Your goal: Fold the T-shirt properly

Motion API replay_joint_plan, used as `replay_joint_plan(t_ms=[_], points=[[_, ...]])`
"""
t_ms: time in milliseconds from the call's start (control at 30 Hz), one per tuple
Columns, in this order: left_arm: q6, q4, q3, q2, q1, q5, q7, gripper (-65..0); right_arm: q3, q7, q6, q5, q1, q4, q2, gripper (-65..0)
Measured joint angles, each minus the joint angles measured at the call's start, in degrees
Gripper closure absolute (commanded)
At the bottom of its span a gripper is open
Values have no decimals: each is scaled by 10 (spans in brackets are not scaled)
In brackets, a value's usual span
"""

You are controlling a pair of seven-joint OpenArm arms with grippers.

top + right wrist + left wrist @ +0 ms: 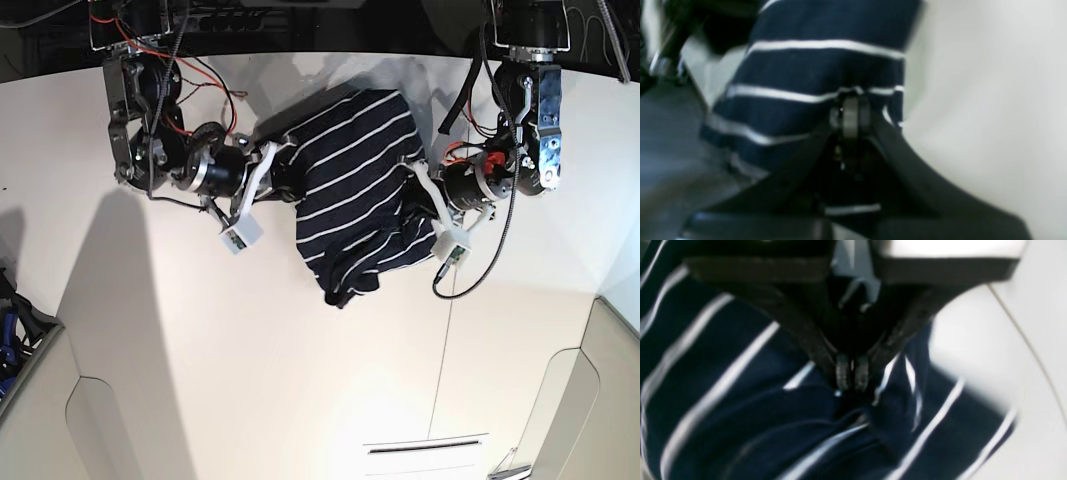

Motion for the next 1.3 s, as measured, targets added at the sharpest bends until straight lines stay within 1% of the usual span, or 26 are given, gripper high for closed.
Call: replay_joint_plan(t_ms=[167,300,400,467,533,633,733,833,933,1000,1100,1167,1300], points=[[0,-8,0,0,-21,-3,0,-23,0,-2,2,8,-50,33,0,0],[0,-8,0,0,-27,-8,0,-23,0,-2,2,6,-55,35,0,0],[2,-7,0,-4,-26,-10,0,-23,6,-4,2,-12,-54,40,0,0],[2,1,0,-12,-22,-19,0,-23,13,-24,2,-18,-54,53,0,0],[2,28,1,-28,-10,-30,0,-23,19,-30,2,-24,-59,80,4,0],[2,80,-5,-55,31,-44,0,-23,19,-32,1,-20,-85,139,28,0],[2,124,-25,-72,88,-53,5,-23,20,-45,2,-23,-119,192,59,0],[2,155,-59,-77,138,-54,17,-23,20,-45,2,-20,-155,236,89,0],[-14,179,-103,-78,197,-56,30,-23,19,-44,3,-14,-200,268,125,0],[-16,191,-129,-78,240,-79,39,-23,19,-47,2,-10,-228,280,150,0],[-30,207,-157,-77,299,-108,54,-23,19,-49,4,15,-262,287,183,0],[-32,218,-167,-79,341,-117,61,-23,19,-51,3,20,-281,288,202,0],[-33,221,-169,-78,427,-115,63,-23,19,-53,3,20,-325,287,238,0]])
